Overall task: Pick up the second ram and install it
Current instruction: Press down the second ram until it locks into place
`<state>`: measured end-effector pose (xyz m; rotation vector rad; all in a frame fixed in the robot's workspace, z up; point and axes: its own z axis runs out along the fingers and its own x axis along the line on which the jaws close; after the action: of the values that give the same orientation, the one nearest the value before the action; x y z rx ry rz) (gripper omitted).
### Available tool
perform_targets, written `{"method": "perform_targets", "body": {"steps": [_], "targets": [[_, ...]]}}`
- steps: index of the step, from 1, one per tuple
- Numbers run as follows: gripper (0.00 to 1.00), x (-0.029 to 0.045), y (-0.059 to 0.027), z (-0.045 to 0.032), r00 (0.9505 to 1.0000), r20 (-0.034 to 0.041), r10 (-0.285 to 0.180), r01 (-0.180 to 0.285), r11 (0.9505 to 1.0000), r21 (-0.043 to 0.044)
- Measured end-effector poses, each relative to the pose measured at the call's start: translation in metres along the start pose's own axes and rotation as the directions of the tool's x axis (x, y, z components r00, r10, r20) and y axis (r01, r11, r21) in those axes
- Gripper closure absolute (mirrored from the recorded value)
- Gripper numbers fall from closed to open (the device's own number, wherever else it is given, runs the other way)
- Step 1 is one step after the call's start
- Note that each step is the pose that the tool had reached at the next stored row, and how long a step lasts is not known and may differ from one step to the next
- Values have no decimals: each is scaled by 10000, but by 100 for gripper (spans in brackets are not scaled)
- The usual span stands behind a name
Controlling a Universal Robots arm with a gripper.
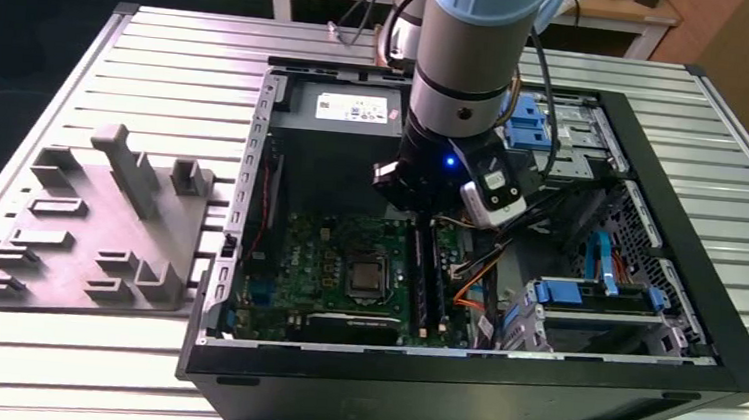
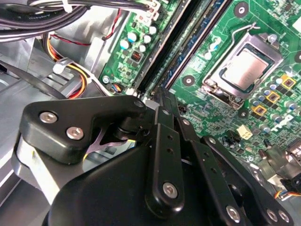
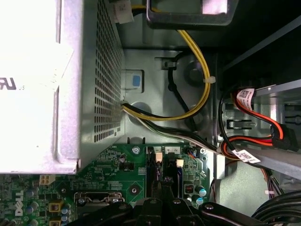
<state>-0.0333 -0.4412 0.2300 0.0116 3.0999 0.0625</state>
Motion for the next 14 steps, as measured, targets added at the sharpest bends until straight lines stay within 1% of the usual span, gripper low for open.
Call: {"method": "perform_targets", "body": {"steps": [5, 14], "targets": [[90, 1, -1, 25, 10000, 1, 0, 0, 10000, 0], [90, 2, 10, 38, 10000, 1, 0, 0, 10000, -1]]}}
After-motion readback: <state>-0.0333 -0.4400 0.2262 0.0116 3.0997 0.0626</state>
